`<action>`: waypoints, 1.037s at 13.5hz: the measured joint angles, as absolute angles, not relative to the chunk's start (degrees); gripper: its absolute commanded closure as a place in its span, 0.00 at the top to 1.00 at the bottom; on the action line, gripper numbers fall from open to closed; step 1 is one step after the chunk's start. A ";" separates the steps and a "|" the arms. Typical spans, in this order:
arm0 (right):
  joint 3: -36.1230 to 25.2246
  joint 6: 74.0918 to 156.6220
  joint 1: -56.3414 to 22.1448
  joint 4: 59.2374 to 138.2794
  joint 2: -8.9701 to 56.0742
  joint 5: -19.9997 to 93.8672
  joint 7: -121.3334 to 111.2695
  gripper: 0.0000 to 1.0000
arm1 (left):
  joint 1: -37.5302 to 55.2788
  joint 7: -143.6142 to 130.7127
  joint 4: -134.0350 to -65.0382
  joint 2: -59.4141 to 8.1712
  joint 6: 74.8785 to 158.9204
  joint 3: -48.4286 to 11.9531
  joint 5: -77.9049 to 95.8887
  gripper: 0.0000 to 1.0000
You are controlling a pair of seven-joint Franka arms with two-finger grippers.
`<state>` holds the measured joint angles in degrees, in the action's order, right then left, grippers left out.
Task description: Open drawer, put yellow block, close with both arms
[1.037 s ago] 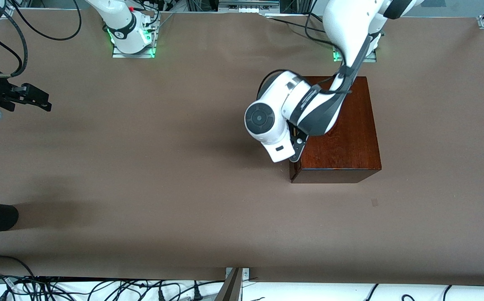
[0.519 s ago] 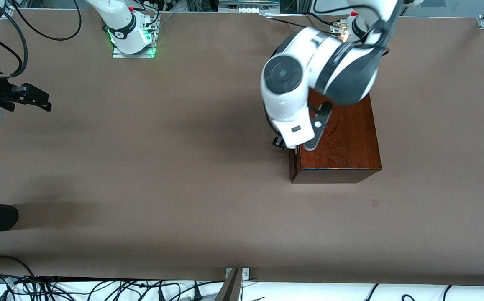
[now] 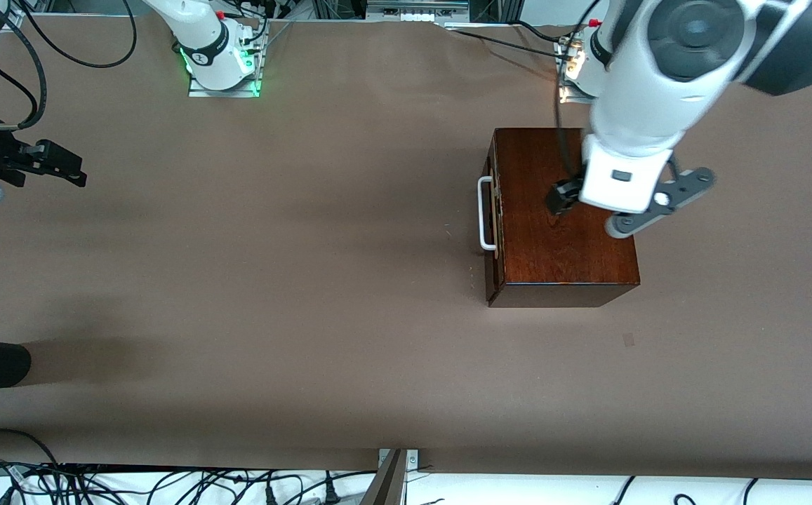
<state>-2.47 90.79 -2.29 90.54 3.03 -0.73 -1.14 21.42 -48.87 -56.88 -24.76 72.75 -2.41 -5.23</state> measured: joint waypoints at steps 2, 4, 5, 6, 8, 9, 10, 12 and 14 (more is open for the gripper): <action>-2.46 90.79 -2.29 90.54 3.03 -0.72 -1.14 1.00 | 17.40 -38.38 -57.57 -23.31 71.58 -2.37 -5.23 1.00; -2.46 90.79 -2.29 90.54 3.03 -0.72 -1.14 1.00 | 12.75 -29.25 -59.68 -21.28 71.43 -2.38 -5.23 1.00; -2.46 90.79 -2.28 90.54 3.03 -0.73 -1.14 1.00 | 10.49 -24.32 -60.78 -20.42 71.43 -2.40 -5.17 1.00; -2.46 90.79 -2.28 90.54 3.03 -0.72 -1.14 1.00 | 8.51 -19.85 -61.79 -19.86 71.54 -2.39 -4.91 1.00; -2.46 90.79 -2.28 90.54 3.03 -0.72 -1.14 1.00 | 5.28 -12.57 -65.96 -18.22 75.11 -2.35 -3.76 1.00; -2.46 90.79 -2.28 90.54 3.03 -0.72 -1.14 1.00 | 4.38 -9.60 -69.36 -16.94 78.55 -2.32 -3.65 1.00; -2.46 90.79 -2.28 90.54 3.03 -0.72 -1.14 1.00 | 3.76 -6.82 -73.22 -15.42 82.24 -2.18 -3.63 1.00; -2.46 90.79 -2.28 90.54 3.03 -0.72 -1.14 1.00 | 3.29 -3.29 -82.23 -11.13 89.60 -1.66 -3.56 1.00; -2.46 90.79 -2.28 90.54 3.03 -0.72 -1.14 1.00 | 3.27 -2.68 -91.69 -5.44 95.71 -1.47 -3.39 1.00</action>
<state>-2.46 90.79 -2.28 90.54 3.03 -0.72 -1.14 3.27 -2.68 -91.69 -5.44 95.71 -1.47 -3.39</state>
